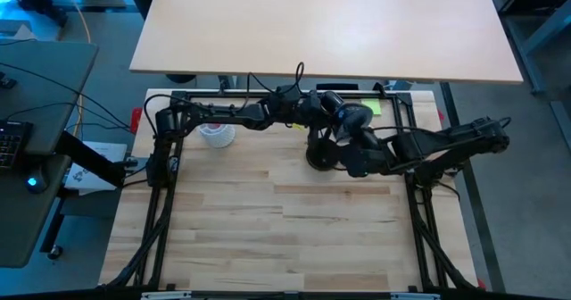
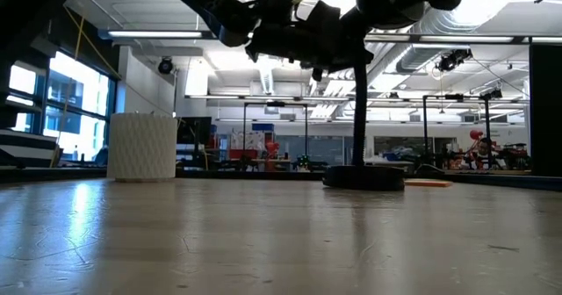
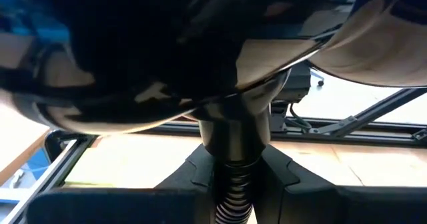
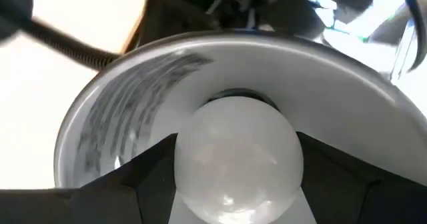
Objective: Screw lightbulb
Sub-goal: Remove the light bulb from the desk lamp
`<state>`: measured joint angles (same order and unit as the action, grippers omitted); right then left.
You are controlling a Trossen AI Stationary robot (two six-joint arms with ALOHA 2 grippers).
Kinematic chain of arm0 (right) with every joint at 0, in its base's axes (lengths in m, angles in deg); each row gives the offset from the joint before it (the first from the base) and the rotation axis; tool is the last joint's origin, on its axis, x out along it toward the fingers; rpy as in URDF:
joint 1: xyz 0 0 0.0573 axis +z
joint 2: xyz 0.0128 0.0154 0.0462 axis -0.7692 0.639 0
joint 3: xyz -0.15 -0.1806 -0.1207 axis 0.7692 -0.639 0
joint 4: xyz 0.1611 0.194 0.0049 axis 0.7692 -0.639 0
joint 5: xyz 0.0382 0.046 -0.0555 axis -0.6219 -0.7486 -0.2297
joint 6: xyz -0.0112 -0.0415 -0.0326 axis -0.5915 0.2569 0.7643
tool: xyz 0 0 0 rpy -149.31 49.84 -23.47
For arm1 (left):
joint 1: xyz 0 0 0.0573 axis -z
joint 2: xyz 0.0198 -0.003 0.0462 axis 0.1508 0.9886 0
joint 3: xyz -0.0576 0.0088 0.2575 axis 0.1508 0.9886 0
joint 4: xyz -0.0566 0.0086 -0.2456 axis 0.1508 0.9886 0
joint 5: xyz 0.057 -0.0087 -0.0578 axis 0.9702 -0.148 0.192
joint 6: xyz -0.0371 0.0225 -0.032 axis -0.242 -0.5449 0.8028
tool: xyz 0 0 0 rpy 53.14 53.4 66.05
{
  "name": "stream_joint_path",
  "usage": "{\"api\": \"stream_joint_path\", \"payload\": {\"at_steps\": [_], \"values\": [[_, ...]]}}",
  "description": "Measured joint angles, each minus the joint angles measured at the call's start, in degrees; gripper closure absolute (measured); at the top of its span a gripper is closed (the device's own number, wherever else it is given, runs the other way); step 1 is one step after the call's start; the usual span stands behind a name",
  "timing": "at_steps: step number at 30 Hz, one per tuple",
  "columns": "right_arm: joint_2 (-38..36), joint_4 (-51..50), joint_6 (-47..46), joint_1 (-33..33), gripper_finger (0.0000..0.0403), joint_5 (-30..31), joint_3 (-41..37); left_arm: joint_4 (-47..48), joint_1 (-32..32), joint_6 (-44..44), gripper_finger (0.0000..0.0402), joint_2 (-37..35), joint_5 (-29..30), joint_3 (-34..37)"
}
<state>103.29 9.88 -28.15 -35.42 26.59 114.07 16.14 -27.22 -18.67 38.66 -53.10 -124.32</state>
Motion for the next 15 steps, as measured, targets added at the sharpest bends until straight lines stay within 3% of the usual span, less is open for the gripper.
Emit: {"api": "stream_joint_path", "payload": {"at_steps": [7, 15], "values": [[-0.02, 1.74, -8.49, -0.23, 0.0138, -0.20, 0.00, 0.03, 0.00, 0.08, 0.0351, 0.00, 0.04, 0.00], [-0.75, 3.90, -14.83, 0.40, 0.0073, -3.06, -0.04, 0.70, -0.31, 0.64, 0.0350, 0.04, 0.93, 0.00]]}}
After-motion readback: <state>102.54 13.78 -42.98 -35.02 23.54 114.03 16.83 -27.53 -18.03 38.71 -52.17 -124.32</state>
